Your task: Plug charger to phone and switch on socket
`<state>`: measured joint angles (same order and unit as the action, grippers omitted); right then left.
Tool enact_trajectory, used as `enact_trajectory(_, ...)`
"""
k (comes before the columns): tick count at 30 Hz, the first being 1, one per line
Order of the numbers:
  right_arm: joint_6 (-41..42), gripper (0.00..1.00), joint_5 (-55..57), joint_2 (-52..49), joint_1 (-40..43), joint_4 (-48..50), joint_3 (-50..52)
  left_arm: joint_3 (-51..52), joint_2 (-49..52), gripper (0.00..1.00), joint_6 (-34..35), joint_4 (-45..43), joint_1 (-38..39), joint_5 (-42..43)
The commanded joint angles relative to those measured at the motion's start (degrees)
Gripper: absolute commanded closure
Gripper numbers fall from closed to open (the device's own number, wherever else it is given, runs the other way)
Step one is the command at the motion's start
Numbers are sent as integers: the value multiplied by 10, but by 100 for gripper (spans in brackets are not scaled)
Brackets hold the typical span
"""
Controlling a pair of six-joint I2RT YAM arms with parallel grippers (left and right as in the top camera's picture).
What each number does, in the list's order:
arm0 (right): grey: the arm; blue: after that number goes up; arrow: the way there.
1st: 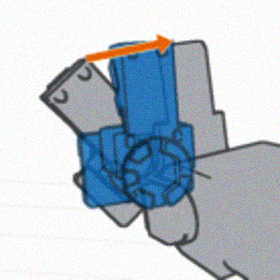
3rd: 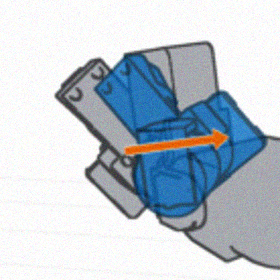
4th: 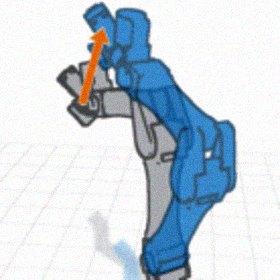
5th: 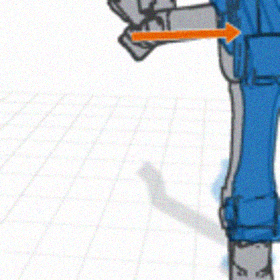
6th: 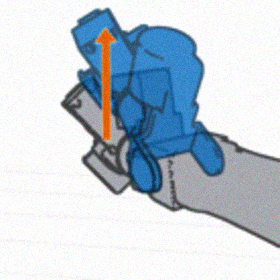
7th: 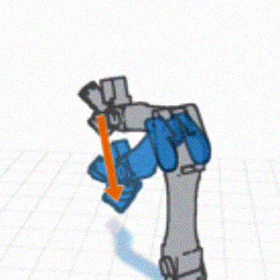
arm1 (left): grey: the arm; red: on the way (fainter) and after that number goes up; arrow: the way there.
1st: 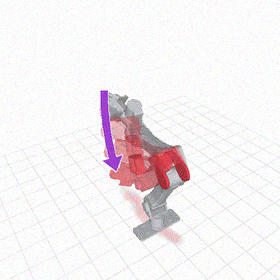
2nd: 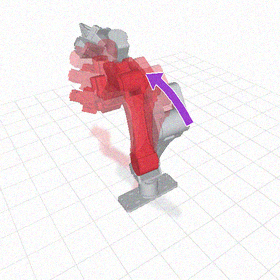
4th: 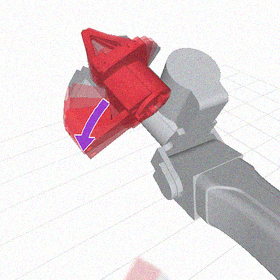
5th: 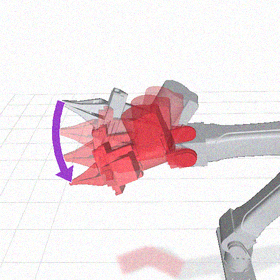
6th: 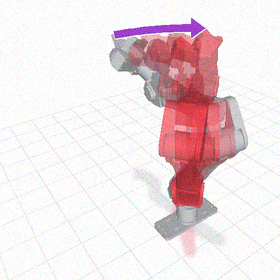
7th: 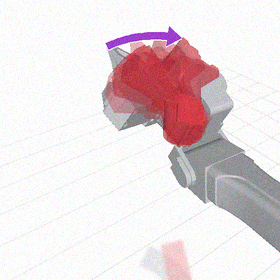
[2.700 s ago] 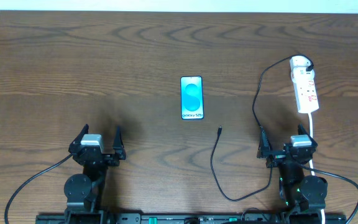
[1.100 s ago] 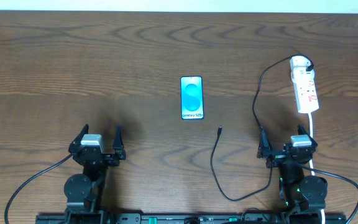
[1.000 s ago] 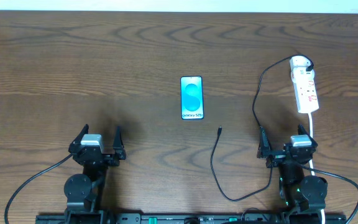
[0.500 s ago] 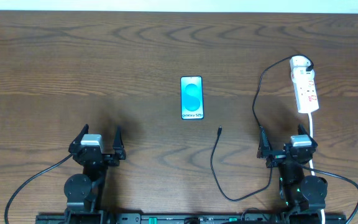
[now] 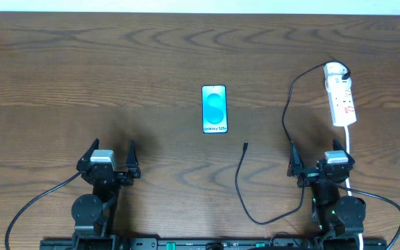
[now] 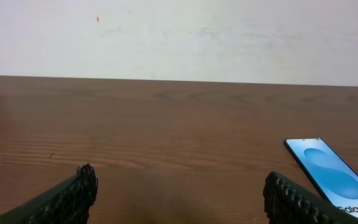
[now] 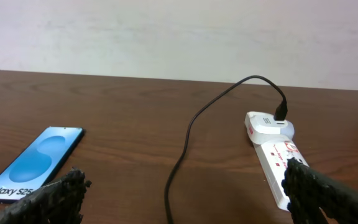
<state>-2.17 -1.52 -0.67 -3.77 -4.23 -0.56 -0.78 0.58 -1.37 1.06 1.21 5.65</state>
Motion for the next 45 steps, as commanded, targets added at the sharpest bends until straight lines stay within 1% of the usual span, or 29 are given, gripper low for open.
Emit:
enact_trajectory(1,-7,1,3,4,1,-1,2,5,-3,13,-5,26,-3,4)
enact_trajectory(4,-7,1,3,4,1,-1,2,5,-3,12,-5,26,-3,-18)
enact_trajectory(6,-7,1,3,4,1,-1,2,5,-3,13,3,26,-3,-7)
enact_trajectory(7,-7,1,3,4,1,-1,2,5,-3,13,40,24,-2,32)
enact_trajectory(9,-7,1,3,4,1,-1,2,5,-3,12,93,16,-2,87)
enact_trajectory(10,-7,1,3,4,1,-1,2,5,-3,13,101,14,-2,105)
enact_trajectory(14,-7,1,3,4,1,-1,2,5,-3,13,101,-28,-2,104)
enact_trajectory(20,-7,1,3,4,1,-1,2,-10,-3,13,103,-173,-2,102)
enact_trajectory(24,-7,1,3,4,1,-1,2,-48,9,13,102,-172,-2,85)
enact_trajectory(28,-7,1,3,4,1,-1,2,-108,65,13,87,-157,-2,68)
enact_trajectory(30,-7,1,3,4,1,-1,2,-162,115,13,68,-113,-2,67)
enact_trajectory(32,-7,1,3,4,1,-1,2,-237,176,12,59,-23,-2,50)
enact_trajectory(34,-7,1,3,4,1,-1,2,-329,249,13,58,95,-2,23)
enact_trajectory(36,-7,1,3,4,1,-1,2,-436,338,13,42,221,-2,17)
enact_trajectory(37,-7,1,3,4,1,-1,2,-483,376,13,40,272,-2,21)
enact_trajectory(38,-7,1,3,4,1,-1,2,-577,447,12,40,360,-2,63)
enact_trajectory(39,-7,1,3,4,1,-1,2,-626,484,13,40,393,-2,92)
enact_trajectory(40,-7,1,3,4,1,-1,2,-691,536,13,42,436,-2,146)
enact_trajectory(42,-7,1,3,4,1,-1,2,-730,575,12,40,452,-2,189)
enact_trajectory(45,-7,1,3,4,1,-1,2,-791,633,12,63,496,-2,192)
